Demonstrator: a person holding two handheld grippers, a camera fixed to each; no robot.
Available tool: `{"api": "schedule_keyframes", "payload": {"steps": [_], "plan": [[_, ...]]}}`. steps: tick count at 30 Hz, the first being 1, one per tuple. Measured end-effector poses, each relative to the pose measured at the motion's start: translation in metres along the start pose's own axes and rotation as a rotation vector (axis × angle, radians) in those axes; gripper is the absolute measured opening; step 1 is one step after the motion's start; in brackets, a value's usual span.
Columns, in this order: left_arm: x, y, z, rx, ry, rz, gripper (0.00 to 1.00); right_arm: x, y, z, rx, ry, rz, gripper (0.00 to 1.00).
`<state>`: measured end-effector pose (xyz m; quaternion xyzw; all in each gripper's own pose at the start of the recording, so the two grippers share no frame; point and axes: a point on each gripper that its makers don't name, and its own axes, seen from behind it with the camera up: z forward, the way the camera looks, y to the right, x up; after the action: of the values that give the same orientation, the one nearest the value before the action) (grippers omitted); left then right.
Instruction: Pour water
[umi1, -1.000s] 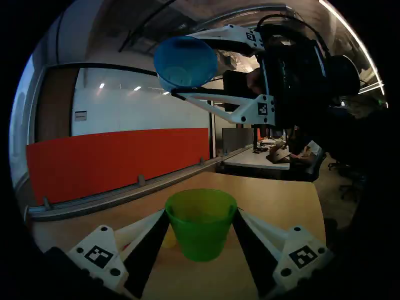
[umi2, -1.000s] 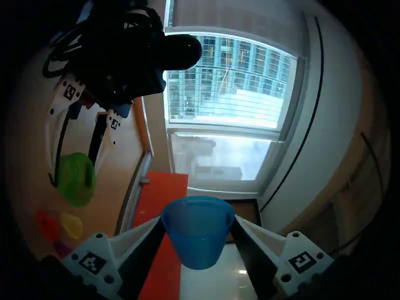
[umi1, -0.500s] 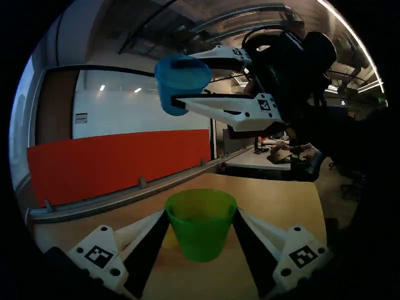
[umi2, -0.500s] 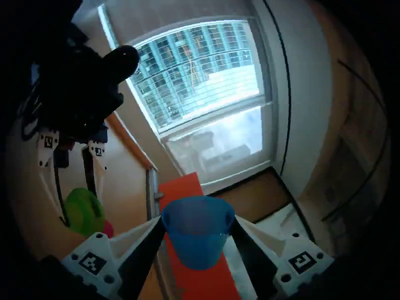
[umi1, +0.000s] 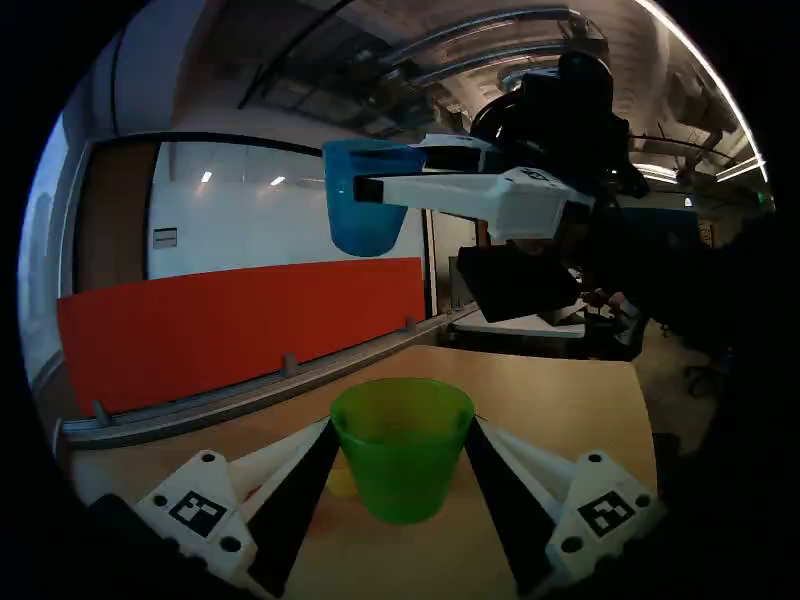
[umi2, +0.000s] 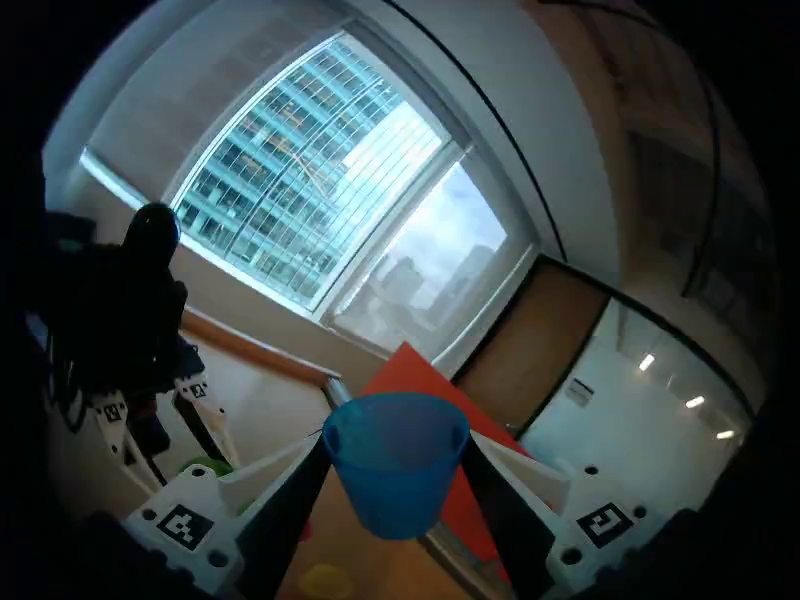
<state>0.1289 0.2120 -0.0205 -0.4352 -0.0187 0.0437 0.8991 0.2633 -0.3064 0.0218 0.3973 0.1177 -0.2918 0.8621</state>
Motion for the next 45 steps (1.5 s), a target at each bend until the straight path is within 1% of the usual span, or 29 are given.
{"api": "schedule_keyframes", "payload": {"steps": [4,7,14,18,21,27,33,38,45], "plan": [[0.001,-0.001,0.0,0.004,-0.001,0.002,0.86,0.005,-0.001,-0.003,0.016,0.012,0.16,0.9],[0.001,-0.001,0.0,0.005,-0.002,0.004,0.86,0.008,-0.002,-0.006,0.029,0.02,0.262,0.9],[0.003,-0.001,0.0,0.007,-0.005,0.011,0.85,0.009,-0.005,-0.011,0.064,0.021,0.45,0.9],[0.005,-0.002,0.001,0.009,-0.003,0.014,0.86,0.012,-0.007,-0.014,0.089,0.025,0.528,0.9],[0.006,-0.002,0.0,0.011,-0.002,0.015,0.86,0.013,-0.007,-0.015,0.097,0.028,0.561,0.9],[0.006,-0.006,-0.001,0.019,-0.006,0.017,0.86,0.01,-0.007,-0.018,0.099,0.02,0.587,0.91],[0.002,-0.008,-0.002,0.022,-0.018,0.017,0.86,0.001,-0.009,-0.021,0.097,0.005,0.584,0.91],[-0.006,-0.009,-0.002,0.021,-0.039,0.019,0.86,-0.01,-0.014,-0.026,0.101,-0.018,0.581,0.91],[-0.018,-0.01,-0.005,0.018,-0.075,0.027,0.86,-0.03,-0.017,-0.036,0.101,-0.048,0.599,0.91]]}}
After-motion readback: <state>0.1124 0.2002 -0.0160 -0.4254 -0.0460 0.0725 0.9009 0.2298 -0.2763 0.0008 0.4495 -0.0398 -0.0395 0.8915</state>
